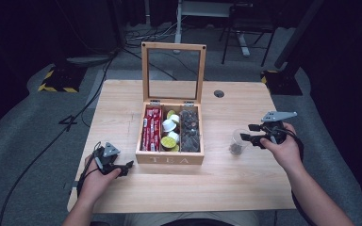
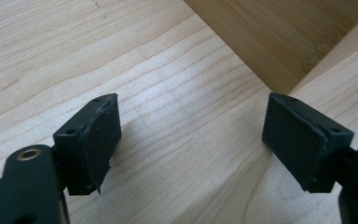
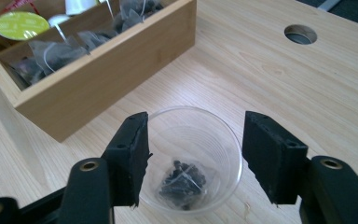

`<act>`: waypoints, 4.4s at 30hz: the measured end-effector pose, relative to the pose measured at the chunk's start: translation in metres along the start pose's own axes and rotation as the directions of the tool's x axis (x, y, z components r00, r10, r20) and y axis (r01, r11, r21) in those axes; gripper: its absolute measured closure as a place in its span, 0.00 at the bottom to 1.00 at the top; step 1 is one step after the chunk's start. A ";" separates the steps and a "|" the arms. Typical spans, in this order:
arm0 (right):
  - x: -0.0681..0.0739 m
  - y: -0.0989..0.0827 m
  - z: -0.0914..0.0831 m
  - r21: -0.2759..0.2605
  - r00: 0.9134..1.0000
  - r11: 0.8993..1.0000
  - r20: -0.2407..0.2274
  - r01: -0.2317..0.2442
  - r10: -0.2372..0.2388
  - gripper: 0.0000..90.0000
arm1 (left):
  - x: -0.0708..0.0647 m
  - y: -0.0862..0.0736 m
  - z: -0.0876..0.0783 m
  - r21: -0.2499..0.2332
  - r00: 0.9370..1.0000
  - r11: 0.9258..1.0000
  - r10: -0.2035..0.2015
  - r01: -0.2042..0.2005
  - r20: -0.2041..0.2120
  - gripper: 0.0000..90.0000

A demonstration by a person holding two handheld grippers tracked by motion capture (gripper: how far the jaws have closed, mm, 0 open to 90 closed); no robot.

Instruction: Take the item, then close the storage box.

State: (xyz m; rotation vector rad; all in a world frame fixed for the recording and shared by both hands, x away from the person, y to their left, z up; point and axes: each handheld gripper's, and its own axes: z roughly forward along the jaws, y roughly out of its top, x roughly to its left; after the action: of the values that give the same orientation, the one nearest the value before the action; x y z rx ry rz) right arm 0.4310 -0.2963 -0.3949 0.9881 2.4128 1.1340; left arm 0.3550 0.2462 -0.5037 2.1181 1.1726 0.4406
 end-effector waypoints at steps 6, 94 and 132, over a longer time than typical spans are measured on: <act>0.000 0.011 -0.001 -0.045 1.000 0.999 -0.005 -0.009 0.009 0.41 | 0.000 0.000 0.000 -0.002 1.000 1.000 0.000 0.000 0.002 0.21; -0.063 0.250 0.128 -0.249 1.000 0.969 0.025 -0.001 0.007 0.71 | -0.002 0.000 0.001 0.009 1.000 1.000 0.005 -0.005 0.005 0.16; 0.013 0.215 0.042 -0.236 0.983 0.957 -0.032 0.170 -0.182 0.75 | -0.003 0.001 0.002 0.004 1.000 1.000 0.000 0.000 0.000 0.16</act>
State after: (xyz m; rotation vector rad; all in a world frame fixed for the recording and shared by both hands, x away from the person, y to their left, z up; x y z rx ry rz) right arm 0.5425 -0.1668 -0.2570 0.6629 2.2871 1.3535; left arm 0.3550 0.2425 -0.5044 2.1216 1.1742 0.4380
